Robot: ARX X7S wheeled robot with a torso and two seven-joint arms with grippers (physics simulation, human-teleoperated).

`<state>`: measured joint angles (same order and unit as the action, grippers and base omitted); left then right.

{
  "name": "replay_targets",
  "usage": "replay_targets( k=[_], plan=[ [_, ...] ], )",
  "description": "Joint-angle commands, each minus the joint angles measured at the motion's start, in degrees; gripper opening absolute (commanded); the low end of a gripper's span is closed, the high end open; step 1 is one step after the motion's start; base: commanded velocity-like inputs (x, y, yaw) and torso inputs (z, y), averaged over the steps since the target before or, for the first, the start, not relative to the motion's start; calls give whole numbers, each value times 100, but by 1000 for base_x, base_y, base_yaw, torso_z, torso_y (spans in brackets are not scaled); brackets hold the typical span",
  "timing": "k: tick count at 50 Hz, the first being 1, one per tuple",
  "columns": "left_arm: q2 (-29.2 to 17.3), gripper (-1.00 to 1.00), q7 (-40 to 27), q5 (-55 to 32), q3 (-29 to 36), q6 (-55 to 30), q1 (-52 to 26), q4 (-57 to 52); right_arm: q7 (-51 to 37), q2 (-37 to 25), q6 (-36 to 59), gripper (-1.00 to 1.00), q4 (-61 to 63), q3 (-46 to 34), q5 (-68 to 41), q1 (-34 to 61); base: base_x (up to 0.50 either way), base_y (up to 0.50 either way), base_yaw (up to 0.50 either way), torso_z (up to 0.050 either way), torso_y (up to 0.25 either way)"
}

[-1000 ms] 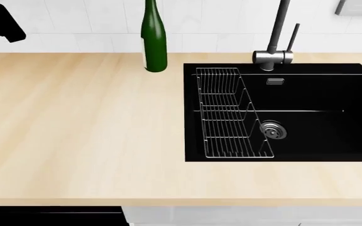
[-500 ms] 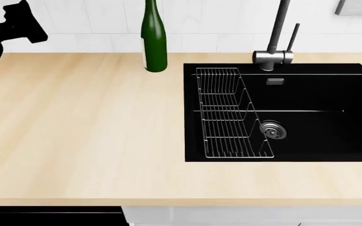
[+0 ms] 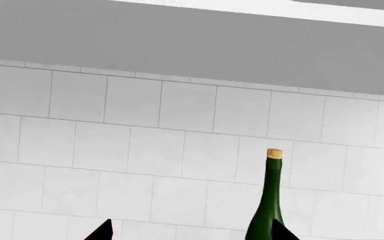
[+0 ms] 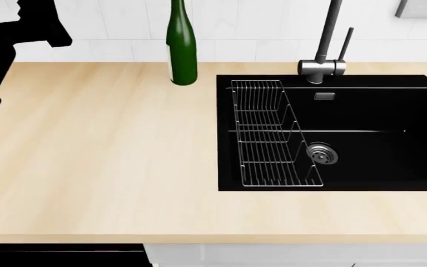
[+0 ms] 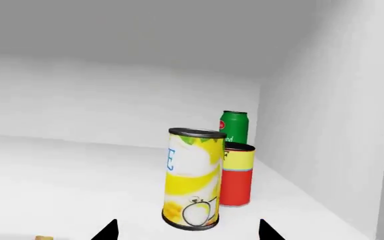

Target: Pick the cans from the counter and place them in their designated side in the cabinet.

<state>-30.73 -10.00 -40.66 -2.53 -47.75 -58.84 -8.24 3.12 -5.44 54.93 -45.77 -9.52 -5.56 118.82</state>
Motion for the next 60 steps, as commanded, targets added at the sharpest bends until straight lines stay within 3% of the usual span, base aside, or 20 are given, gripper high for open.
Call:
replay_targets(
  k=[1, 23, 44, 51, 60],
  plan=[
    [36, 100, 15, -30, 104, -39, -94, -88, 251, -476, 1347, 100, 4074, -368, -411, -1421, 0, 0, 0, 0, 0],
    [140, 100, 30, -249, 164, -160, -31, -288, 26, -629, 2032, 100, 5492, 177, -647, -2383, 0, 0, 0, 0, 0],
    [433, 100, -320, -1158, -348, -445, 881, -1392, -254, -599, 2564, 100, 7294, 1220, -857, -4310, 0, 0, 0, 0, 0],
    [510, 100, -400, -1205, -458, -379, 1167, -1422, -231, -646, 3359, 100, 8135, 1687, -1050, -4512, 0, 0, 0, 0, 0],
    [550, 100, -388, -1138, -461, -264, 1302, -1318, -1368, -946, 3494, 100, 8427, 2237, -2563, -4951, 0, 0, 0, 0, 0]
  ],
)
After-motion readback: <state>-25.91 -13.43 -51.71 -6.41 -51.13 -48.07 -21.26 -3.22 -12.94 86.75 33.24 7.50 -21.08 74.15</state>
